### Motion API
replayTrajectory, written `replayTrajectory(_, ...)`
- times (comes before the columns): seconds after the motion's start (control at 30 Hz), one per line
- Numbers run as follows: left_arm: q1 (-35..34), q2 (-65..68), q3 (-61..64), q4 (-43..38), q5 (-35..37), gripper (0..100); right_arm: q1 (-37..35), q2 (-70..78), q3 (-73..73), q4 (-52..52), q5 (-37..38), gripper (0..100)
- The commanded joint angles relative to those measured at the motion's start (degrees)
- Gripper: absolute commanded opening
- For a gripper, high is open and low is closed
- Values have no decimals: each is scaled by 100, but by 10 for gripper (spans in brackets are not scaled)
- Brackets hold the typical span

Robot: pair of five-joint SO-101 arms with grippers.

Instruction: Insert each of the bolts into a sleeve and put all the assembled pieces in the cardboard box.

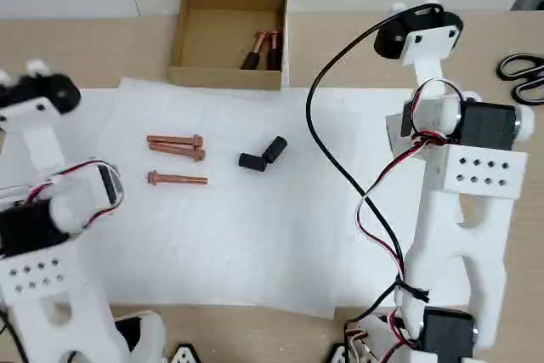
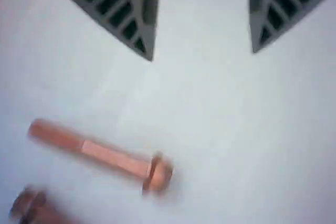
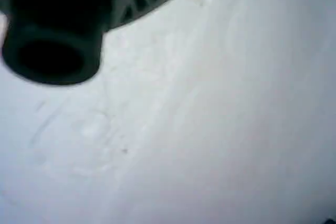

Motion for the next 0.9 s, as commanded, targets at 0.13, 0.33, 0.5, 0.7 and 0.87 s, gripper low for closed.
replayTrajectory(0.13,404,352,-84,-501,1582,116,48,-268,-53,-22,-70,4)
replayTrajectory(0.33,404,2796,-1543,193,2497,116,40,-268,-44,48,-79,4)
replayTrajectory(0.5,413,4703,-3319,730,2954,115,40,-268,-44,48,-79,4)
replayTrajectory(0.7,782,5187,-3495,695,3235,115,48,-268,-35,48,-79,4)
replayTrajectory(0.87,1002,5451,-3486,158,4290,112,40,-259,-35,48,-176,4)
